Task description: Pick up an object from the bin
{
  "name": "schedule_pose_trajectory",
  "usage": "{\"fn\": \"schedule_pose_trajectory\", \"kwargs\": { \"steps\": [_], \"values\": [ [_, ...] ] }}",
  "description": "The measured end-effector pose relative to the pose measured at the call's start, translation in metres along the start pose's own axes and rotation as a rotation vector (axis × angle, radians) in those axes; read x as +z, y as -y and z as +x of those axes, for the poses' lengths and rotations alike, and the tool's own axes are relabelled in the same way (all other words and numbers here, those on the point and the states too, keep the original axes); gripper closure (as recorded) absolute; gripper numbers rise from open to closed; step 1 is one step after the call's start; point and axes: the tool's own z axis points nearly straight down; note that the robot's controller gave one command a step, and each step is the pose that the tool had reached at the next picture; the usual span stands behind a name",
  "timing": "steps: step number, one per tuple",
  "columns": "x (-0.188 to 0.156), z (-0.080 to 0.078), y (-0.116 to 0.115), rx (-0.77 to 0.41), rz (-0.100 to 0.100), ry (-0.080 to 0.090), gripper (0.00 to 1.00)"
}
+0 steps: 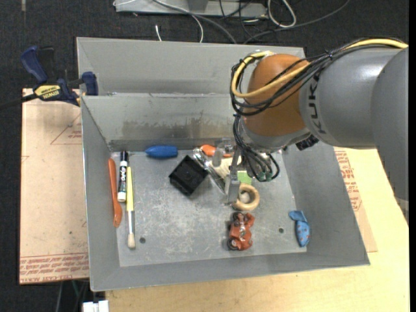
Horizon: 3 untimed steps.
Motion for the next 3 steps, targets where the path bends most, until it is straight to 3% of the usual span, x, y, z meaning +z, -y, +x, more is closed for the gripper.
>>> {"fn": "schedule_pose_trajectory", "kwargs": {
  "steps": [1,2,3],
  "values": [
    [-0.004,-0.002,0.0,0.001,0.0,0.007,0.0],
    [0.061,-0.053,-0.018,0.068,-0.003,0.01,0.0],
    [0.058,-0.042,0.029,0.177,-0.002,0.017,0.0]
  ]
}}
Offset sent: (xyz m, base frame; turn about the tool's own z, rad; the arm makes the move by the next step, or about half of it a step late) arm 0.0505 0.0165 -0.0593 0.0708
